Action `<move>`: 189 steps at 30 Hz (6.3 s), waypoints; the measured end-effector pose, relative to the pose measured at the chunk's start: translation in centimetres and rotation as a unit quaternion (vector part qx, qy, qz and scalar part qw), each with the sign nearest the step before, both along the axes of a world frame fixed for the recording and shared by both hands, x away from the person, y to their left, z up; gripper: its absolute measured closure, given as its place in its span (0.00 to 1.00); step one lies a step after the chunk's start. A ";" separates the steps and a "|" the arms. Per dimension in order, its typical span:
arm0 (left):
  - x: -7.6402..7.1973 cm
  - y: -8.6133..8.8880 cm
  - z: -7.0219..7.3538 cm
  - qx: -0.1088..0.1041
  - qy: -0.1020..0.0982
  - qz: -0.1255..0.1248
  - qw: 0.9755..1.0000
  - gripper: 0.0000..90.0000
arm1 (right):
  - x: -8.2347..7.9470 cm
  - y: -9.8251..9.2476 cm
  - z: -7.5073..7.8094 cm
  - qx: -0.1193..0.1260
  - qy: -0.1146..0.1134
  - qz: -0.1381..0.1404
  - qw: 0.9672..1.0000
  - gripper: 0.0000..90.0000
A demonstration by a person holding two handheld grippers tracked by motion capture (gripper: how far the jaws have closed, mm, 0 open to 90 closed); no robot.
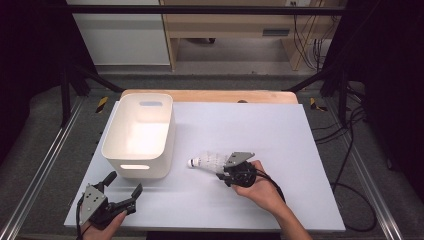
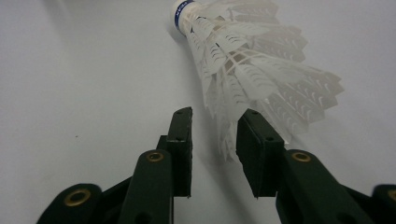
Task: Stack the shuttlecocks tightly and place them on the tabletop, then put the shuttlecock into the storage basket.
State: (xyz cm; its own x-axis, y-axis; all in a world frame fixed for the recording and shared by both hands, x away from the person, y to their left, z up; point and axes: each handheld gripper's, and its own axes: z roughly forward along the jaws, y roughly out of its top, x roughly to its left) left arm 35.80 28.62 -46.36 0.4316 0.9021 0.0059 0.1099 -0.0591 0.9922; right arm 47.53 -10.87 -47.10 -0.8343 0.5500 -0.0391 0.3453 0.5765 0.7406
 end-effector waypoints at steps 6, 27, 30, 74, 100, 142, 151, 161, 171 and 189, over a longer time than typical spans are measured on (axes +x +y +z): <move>0.0 0.0 0.0 0.000 0.000 0.000 1.000 0.06 | 0.1 0.0 -0.1 0.003 0.002 -0.005 1.000 0.61; 0.0 0.0 0.0 0.000 -0.001 0.000 1.000 0.06 | -0.7 -0.6 0.3 0.052 0.024 -0.051 0.997 0.15; 0.0 0.0 0.0 0.001 -0.001 0.000 1.000 0.06 | -0.7 -0.6 0.4 0.065 0.033 -0.049 0.996 0.10; -0.1 0.1 0.1 -0.004 -0.003 0.003 1.000 0.05 | -0.9 0.8 -0.7 0.107 0.038 -0.057 0.992 0.19; 0.0 0.0 0.0 -0.004 -0.001 0.000 1.000 0.05 | -0.2 2.5 -1.0 0.112 0.009 -0.074 0.991 0.50; -0.1 0.1 0.1 -0.009 -0.005 -0.003 1.000 0.05 | 0.1 1.5 1.6 0.124 -0.015 -0.059 0.990 0.98; 0.0 -0.3 0.3 -0.020 -0.021 -0.022 0.999 0.04 | 0.8 1.7 4.7 0.138 -0.028 -0.048 0.989 0.98; 0.3 -1.1 0.3 -0.010 -0.022 -0.040 0.999 0.04 | 2.3 1.9 7.9 0.150 -0.036 -0.049 0.987 0.98; 0.2 -0.6 0.2 -0.014 -0.021 -0.031 0.999 0.04 | 3.6 2.6 11.4 0.152 -0.053 -0.044 0.986 0.98; 0.1 -0.3 0.2 -0.019 -0.020 -0.026 0.999 0.04 | 6.8 8.2 17.8 0.153 -0.074 -0.010 0.985 0.99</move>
State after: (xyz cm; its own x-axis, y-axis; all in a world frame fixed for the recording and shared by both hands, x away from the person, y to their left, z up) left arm 35.90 28.32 -46.17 0.4772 0.8787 -0.0102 0.0680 -0.0254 0.9974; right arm 54.31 -2.65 -29.30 -0.8208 0.5711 0.0103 0.2295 0.3131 0.9216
